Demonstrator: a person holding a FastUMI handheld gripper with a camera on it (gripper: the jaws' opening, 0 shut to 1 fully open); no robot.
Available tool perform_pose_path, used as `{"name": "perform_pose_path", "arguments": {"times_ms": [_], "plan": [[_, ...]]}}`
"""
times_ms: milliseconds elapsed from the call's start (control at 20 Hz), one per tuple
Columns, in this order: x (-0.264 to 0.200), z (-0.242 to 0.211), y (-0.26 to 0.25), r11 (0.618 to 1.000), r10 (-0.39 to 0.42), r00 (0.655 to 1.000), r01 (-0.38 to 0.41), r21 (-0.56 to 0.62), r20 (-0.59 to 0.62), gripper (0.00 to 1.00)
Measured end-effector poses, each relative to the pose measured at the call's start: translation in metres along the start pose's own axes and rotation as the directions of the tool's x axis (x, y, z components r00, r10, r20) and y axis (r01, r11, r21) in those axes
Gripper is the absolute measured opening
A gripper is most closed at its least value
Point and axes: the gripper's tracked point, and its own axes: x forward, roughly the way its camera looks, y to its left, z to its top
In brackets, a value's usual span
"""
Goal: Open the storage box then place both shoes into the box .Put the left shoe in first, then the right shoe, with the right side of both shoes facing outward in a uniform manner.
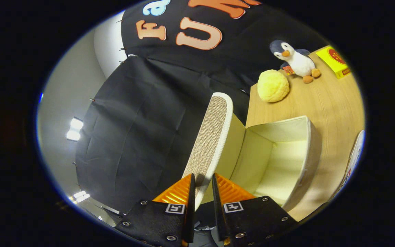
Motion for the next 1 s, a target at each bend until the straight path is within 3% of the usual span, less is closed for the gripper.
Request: {"name": "perform_pose_path", "arguments": {"times_ms": [400, 500, 550, 650, 750, 1000], "plan": [[0.071, -0.008, 0.053, 0.998, 0.001, 1.000, 0.000, -0.059, 0.031, 0.26], [0.081, -0.015, 0.056, 0.998, -0.009, 1.000, 0.010, -0.060, 0.027, 0.35], [0.082, -0.017, 0.054, 0.998, -0.021, 0.999, 0.023, -0.063, 0.024, 0.46], [0.078, -0.019, 0.046, 0.994, -0.061, 0.998, 0.064, -0.088, 0.034, 0.63], [0.064, -0.016, 0.026, 0.984, -0.120, 0.990, 0.128, -0.123, 0.068, 0.72], [-0.003, -0.010, -0.061, 0.914, -0.342, 0.928, 0.366, -0.177, 0.148, 0.78]]}}
